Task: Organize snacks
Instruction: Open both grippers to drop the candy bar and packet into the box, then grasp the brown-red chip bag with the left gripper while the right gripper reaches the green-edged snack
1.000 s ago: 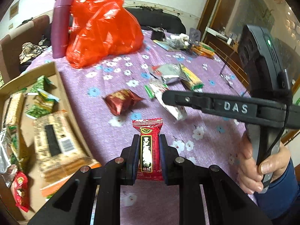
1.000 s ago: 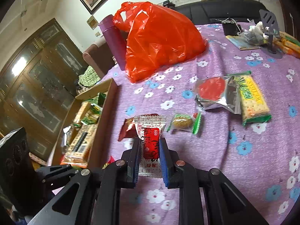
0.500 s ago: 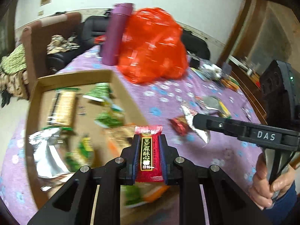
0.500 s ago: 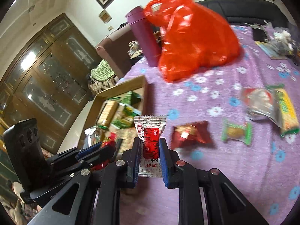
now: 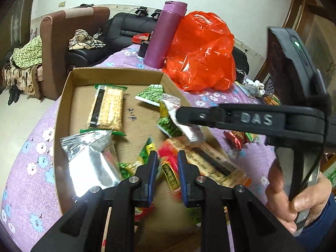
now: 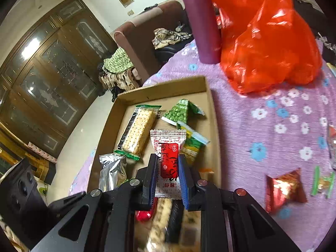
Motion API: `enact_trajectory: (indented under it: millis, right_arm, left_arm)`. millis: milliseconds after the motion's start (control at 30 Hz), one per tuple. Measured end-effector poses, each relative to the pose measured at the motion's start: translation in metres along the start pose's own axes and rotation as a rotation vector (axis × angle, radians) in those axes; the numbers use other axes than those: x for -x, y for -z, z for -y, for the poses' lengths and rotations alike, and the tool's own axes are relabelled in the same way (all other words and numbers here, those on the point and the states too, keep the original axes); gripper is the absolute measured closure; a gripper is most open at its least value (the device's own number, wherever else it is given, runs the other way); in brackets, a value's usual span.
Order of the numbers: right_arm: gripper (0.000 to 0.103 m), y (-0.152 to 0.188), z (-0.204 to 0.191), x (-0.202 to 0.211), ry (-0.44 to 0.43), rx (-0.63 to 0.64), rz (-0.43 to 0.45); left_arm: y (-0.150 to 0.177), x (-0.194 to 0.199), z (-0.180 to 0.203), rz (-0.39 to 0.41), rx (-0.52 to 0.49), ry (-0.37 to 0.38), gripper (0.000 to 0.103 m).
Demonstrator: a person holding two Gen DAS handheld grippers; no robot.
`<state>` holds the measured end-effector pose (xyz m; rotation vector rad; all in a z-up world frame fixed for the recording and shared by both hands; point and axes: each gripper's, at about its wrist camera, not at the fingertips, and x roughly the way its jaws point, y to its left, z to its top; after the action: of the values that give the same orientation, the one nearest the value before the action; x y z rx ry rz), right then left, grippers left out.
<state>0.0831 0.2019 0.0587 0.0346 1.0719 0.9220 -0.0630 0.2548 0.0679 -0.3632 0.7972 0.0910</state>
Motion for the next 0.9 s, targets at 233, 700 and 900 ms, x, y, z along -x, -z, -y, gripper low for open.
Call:
enact_trajectory:
  millis: [233,700,900]
  right_arm:
    - [0.076,-0.001,-0.012,-0.019,0.001,0.011,-0.018]
    - [0.067,0.017,0.032,0.048,-0.028,-0.045,0.073]
    - [0.058,0.027,0.086,0.085,0.043,-0.115,0.140]
  left_arm:
    - [0.001,0.003,-0.001,0.002,-0.009,-0.001,0.084]
    - [-0.005,0.017,0.031,0.033,-0.046,-0.005,0.067]
    - [-0.010,0.013,0.067,0.030,-0.099,0.006,0.055]
